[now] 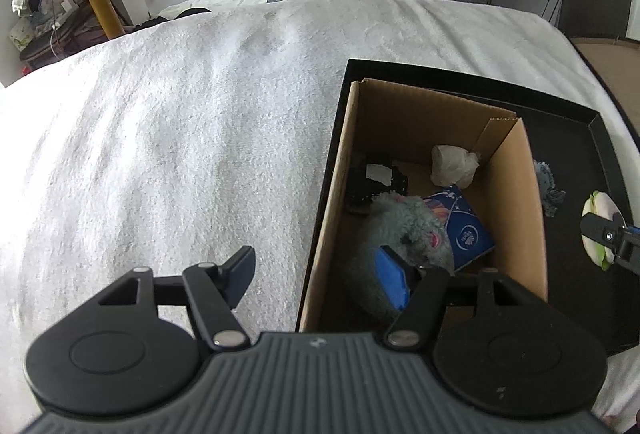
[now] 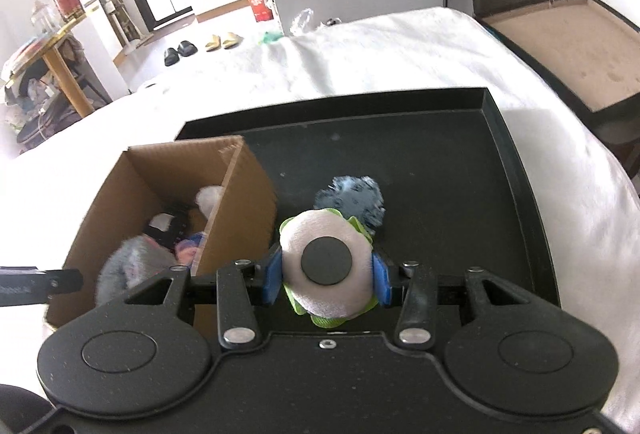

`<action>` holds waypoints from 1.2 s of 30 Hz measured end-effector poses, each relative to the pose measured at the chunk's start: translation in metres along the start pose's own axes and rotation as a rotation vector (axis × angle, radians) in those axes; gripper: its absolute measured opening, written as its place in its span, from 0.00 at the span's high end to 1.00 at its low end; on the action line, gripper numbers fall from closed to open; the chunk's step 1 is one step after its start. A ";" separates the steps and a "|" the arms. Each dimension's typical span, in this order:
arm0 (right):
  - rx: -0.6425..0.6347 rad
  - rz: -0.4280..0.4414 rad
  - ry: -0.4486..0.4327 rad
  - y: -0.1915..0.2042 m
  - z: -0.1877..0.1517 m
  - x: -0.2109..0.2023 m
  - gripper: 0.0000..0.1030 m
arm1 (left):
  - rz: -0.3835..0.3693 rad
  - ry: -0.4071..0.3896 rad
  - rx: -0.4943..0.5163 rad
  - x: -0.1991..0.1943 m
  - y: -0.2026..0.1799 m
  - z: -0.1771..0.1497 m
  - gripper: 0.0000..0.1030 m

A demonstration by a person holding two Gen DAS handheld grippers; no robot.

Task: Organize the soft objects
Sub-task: 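Carry the round plush into the box and open the right gripper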

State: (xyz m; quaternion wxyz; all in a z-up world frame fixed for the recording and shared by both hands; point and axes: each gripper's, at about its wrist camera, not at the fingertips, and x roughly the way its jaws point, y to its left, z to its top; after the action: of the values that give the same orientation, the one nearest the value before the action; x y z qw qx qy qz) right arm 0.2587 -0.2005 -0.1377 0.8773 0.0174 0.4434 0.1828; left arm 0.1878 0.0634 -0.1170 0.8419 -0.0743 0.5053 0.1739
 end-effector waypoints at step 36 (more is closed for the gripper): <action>-0.134 0.105 0.019 0.097 0.013 -0.027 0.57 | -0.213 0.057 -0.103 0.023 0.037 -0.014 0.85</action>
State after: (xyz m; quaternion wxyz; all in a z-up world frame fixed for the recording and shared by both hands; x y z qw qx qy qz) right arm 0.2244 -0.1172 -0.0905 0.8616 -0.0199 0.4368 0.2579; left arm 0.1724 0.0986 -0.1423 0.8359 -0.1757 0.5089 0.1069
